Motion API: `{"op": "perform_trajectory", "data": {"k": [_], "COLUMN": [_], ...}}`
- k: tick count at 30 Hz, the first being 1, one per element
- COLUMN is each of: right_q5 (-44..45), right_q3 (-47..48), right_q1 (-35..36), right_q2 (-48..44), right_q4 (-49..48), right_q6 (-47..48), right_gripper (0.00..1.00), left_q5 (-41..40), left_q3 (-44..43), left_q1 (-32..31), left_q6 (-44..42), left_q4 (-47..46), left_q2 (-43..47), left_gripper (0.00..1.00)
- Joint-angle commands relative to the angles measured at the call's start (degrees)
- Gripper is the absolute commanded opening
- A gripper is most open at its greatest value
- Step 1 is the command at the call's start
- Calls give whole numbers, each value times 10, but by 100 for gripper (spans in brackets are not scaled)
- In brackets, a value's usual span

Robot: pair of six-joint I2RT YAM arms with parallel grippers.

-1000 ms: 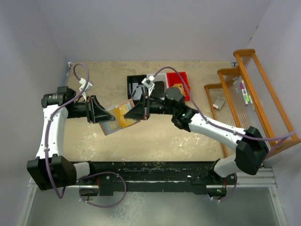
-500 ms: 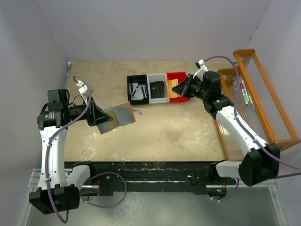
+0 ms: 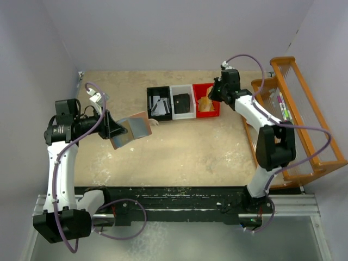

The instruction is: Take the credit cards out of the card holder

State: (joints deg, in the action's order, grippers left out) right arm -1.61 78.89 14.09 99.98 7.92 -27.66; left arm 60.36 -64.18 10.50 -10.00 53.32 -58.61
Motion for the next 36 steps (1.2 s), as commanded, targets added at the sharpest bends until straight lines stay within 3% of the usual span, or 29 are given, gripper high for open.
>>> {"op": "perform_trajectory", "data": {"k": [1,11,15,24,25,27,29,30,33,36], "right_q5": [28,-60,-36,68,74,83,74,56,-67,-245], "right_q3": [78,180,193,157,155,149,138,131,79,40], "right_q1": [-5,-6,-5,-4,-3,1,8,11,19,49], "right_q2": [62,194,210,147,137,107,66,41,-47,-120], "right_q4": [15,45,64,49,52,54,54,51,1,-65], "right_q6": [43,77,76,84,86,83,79,76,58,35], "right_gripper": [0,0,1,54,65,68,78,79,96,100], "left_q5": [29,87,88,112,118,125,127,128,141,153], "left_q3": [-23,-38,-38,-41,-42,-41,-40,-40,-37,-30], "left_q1": [3,3,3,3,3,3,3,3,3,3], "left_q6": [0,-2,-7,-3,-2,-1,3,4,6,6], "left_q4": [-17,-6,3,2,3,2,-3,-3,-2,-6], "left_q2": [12,3,3,6,8,11,12,11,5,7], "left_gripper": [0,1,1,1,2,2,2,2,2,3]}}
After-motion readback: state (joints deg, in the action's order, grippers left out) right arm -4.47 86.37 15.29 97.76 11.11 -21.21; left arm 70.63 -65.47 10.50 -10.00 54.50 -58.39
